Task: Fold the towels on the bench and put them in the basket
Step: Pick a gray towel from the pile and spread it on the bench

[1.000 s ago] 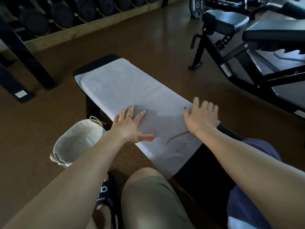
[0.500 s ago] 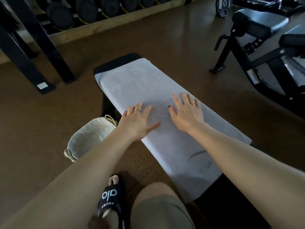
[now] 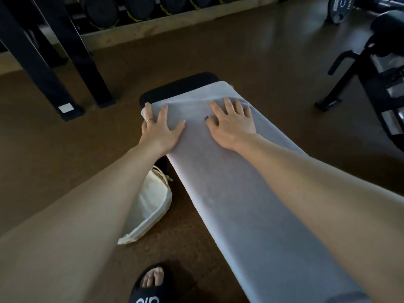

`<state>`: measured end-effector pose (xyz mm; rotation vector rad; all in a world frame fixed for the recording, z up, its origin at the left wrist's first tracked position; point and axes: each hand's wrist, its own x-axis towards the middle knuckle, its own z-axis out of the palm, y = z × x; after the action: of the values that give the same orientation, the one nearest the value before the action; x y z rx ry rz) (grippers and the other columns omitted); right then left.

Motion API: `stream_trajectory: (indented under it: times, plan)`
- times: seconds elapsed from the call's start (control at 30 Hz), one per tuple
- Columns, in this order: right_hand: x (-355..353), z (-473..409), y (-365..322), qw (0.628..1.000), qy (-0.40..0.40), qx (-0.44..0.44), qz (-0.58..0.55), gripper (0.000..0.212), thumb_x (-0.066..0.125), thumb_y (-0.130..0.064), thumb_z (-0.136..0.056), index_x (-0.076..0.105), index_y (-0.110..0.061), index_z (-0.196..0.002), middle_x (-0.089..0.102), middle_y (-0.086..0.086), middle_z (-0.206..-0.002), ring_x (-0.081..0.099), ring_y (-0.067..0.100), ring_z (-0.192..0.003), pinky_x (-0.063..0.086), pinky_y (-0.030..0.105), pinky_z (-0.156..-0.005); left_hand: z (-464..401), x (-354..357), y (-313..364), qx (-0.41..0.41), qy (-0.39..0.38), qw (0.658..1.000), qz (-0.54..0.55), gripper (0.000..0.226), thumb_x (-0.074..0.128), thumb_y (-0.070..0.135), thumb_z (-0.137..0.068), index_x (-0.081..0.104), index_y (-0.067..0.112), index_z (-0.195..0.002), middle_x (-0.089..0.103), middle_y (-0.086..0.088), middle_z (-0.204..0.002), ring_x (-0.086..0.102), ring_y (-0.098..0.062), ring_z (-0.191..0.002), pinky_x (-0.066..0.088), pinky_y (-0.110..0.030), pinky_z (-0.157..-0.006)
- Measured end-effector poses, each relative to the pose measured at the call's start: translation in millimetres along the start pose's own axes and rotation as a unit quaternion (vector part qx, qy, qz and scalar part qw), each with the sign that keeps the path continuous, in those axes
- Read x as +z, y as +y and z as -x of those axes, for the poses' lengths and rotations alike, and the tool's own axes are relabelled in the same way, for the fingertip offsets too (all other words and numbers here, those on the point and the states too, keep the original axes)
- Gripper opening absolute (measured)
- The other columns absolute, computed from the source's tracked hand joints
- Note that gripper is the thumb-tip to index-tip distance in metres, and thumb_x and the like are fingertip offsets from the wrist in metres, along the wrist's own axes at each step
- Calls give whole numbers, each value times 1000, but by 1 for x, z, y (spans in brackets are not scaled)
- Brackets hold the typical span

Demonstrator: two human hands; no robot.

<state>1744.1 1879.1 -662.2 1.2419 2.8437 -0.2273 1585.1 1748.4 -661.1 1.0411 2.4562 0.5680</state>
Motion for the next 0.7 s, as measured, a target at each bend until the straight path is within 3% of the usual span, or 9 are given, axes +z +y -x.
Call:
stream_trajectory:
  times: [0.07,0.2,0.4,0.53,0.6,0.63,0.7]
  plan:
    - [-1,-21,-3,1000,7,-3,4,61,15,-56,-105,10,-36,-163,3,9,-172,0,35,-157,4,56,-126,-16,-2,-4,-15,28,996,84,79,48,59,-101,7,33,-163,-25,5,-167,9,-32,-156,27,-46,-121]
    - [-2,-50,-6,1000,19,-12,0,60,15,-56,-105,13,-36,-162,7,7,-171,2,33,-157,6,54,-126,-29,2,-12,-20,68,985,156,76,46,49,-105,4,28,-164,-20,7,-169,11,-26,-157,25,-40,-122]
    - [-9,-75,4,999,18,-27,-20,58,15,-52,-106,19,-35,-161,13,3,-170,6,28,-157,10,51,-126,-38,0,-16,-33,68,986,149,67,33,43,-110,-2,26,-164,-18,7,-170,11,-26,-157,22,-39,-122]
    - [-16,-84,10,998,-13,15,-56,58,14,-54,-106,10,-40,-163,0,-2,-172,-1,25,-158,10,47,-125,-44,-4,-16,-72,58,991,100,63,22,44,-110,-6,27,-163,-8,-1,-172,7,-30,-157,15,-46,-126]
    - [-19,-87,11,998,-16,17,-61,59,16,-57,-106,9,-41,-163,0,-2,-172,3,27,-158,15,46,-123,-41,-7,-9,-81,100,992,-14,63,21,39,-110,-6,21,-163,-7,-7,-171,1,-31,-157,5,-46,-128]
    - [-21,-89,12,997,-21,15,-66,61,18,-58,-105,9,-41,-163,0,-2,-172,6,28,-157,19,46,-122,-38,-8,-4,-54,141,985,-82,65,24,33,-109,-7,18,-163,-10,-10,-171,-4,-31,-157,-1,-46,-128]
    - [-23,-93,18,994,-16,24,-102,65,27,-61,-103,8,-41,-162,5,-1,-171,19,32,-154,33,45,-115,-33,-11,8,76,189,967,-150,70,33,24,-105,-7,23,-163,-10,-10,-171,-8,-30,-157,-5,-45,-126]
